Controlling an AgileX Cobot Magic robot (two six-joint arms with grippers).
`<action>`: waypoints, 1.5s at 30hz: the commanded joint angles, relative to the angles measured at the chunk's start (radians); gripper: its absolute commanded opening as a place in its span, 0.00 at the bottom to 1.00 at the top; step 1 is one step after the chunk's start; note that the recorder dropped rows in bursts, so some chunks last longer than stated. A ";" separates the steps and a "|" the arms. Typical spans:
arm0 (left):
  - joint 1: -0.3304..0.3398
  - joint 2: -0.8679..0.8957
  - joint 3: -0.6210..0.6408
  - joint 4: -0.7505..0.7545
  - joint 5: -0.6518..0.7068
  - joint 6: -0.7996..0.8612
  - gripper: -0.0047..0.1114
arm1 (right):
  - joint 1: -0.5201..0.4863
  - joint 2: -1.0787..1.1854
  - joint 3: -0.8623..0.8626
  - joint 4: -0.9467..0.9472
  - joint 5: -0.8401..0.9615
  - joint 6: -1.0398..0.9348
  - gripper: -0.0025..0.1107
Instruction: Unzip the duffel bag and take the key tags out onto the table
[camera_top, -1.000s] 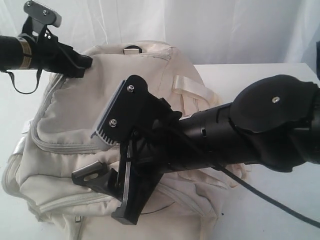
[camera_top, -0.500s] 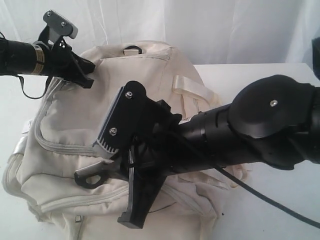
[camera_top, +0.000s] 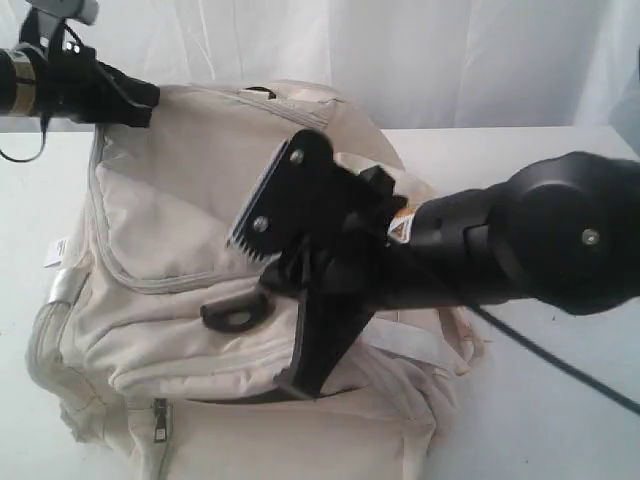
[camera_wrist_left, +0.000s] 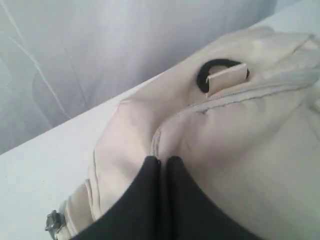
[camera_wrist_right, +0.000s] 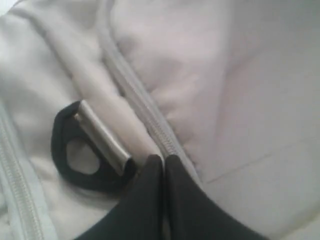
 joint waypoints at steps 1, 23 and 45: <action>0.131 -0.091 -0.003 0.009 -0.258 -0.102 0.04 | -0.144 -0.051 -0.006 -0.047 -0.139 0.106 0.02; 0.240 -0.675 0.488 0.009 -0.491 -0.301 0.04 | -0.459 -0.192 -0.341 -0.106 0.698 0.652 0.50; 0.240 -0.907 0.733 0.009 -0.491 -0.347 0.72 | -0.459 -0.076 -0.239 -0.121 0.536 0.860 0.66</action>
